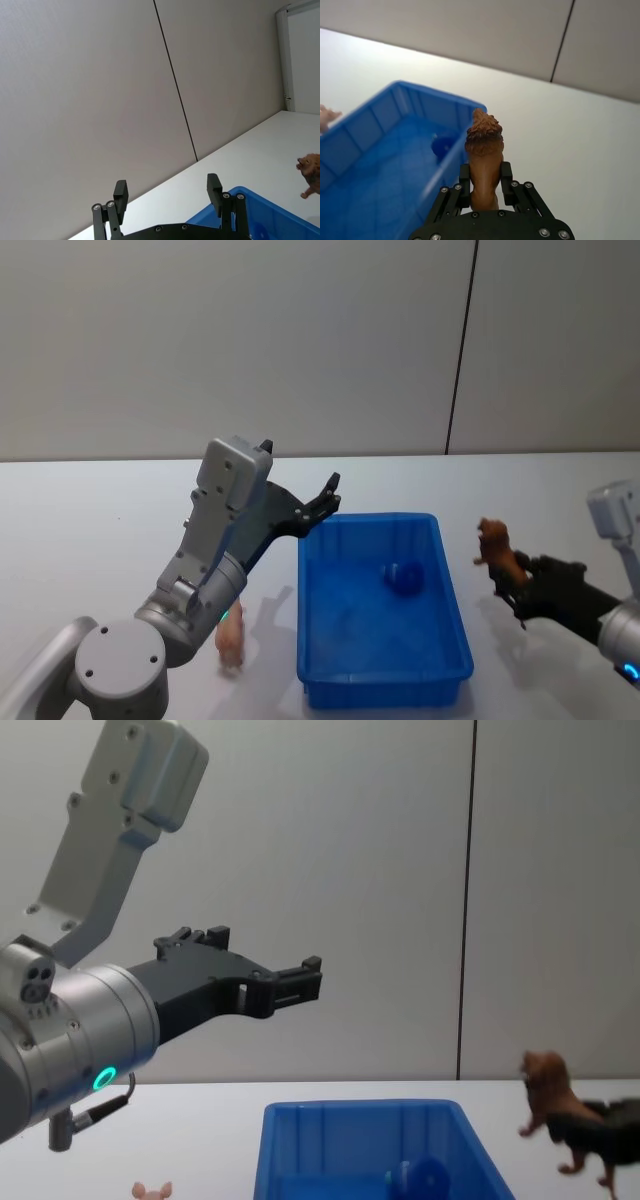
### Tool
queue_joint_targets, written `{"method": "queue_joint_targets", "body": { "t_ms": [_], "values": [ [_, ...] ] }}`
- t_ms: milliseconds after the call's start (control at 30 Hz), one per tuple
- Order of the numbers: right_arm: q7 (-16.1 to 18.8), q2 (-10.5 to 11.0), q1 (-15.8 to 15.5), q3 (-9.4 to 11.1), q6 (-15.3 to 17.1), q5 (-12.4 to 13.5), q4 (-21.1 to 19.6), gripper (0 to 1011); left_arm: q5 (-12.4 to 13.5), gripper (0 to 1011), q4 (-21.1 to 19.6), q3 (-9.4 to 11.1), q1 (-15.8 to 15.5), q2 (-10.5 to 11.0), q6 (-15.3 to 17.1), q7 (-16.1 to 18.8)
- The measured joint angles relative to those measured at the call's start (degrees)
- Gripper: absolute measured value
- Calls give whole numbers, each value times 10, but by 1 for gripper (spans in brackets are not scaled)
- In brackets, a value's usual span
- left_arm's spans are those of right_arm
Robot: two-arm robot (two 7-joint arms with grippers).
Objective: Pick up the two dolls from the table and place them into the box.
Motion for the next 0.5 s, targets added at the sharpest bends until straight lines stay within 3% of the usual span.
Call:
{"method": "queue_joint_targets", "body": {
  "t_ms": [500],
  "values": [
    [84, -27, 55, -12, -18, -16, -8, 343, 0, 1001, 0, 0, 0, 0, 0, 0]
  ]
}}
